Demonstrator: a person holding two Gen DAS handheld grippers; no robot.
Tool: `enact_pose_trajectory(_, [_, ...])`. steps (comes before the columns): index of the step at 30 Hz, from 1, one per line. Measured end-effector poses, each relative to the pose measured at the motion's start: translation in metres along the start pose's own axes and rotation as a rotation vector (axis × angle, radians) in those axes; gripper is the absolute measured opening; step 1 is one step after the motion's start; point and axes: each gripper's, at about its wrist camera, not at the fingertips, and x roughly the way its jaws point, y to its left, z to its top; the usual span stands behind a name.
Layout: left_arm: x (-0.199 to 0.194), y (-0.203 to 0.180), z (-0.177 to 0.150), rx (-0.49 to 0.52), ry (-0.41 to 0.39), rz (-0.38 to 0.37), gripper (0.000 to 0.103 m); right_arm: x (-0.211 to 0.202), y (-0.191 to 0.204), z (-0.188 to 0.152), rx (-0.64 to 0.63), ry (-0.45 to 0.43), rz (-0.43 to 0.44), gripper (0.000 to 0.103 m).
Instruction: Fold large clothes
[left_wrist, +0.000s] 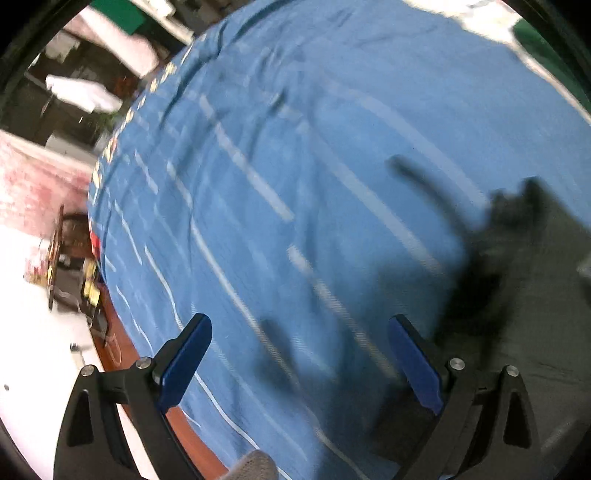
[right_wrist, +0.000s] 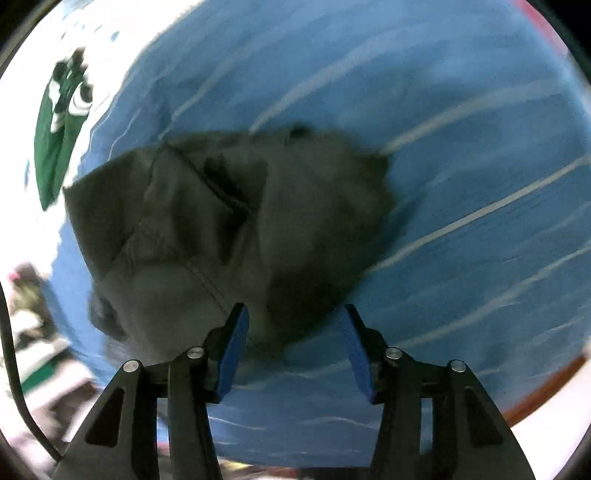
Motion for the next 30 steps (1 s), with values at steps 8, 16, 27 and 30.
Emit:
enact_pose_trajectory(8, [-0.038,-0.094,0.006,0.143,-0.130,-0.142,0.098,-0.009,0.151,0.030,-0.439,-0.105,0.065,0.037])
enact_pose_trajectory(16, [0.008,-0.111,0.011,0.149,-0.044,-0.182,0.103,0.087,0.209,0.095,-0.406,-0.012,-0.010,0.033])
enact_pose_trajectory(27, [-0.009,-0.089,0.006,0.119,-0.038,-0.146,0.103,0.038,0.238,-0.005,-0.667,0.039,0.127,0.034])
enact_pose_trajectory(30, [0.000,-0.089,0.007,0.128,-0.029,-0.121,0.103,0.072,0.258,-0.009,-0.680,0.009,0.094,0.034])
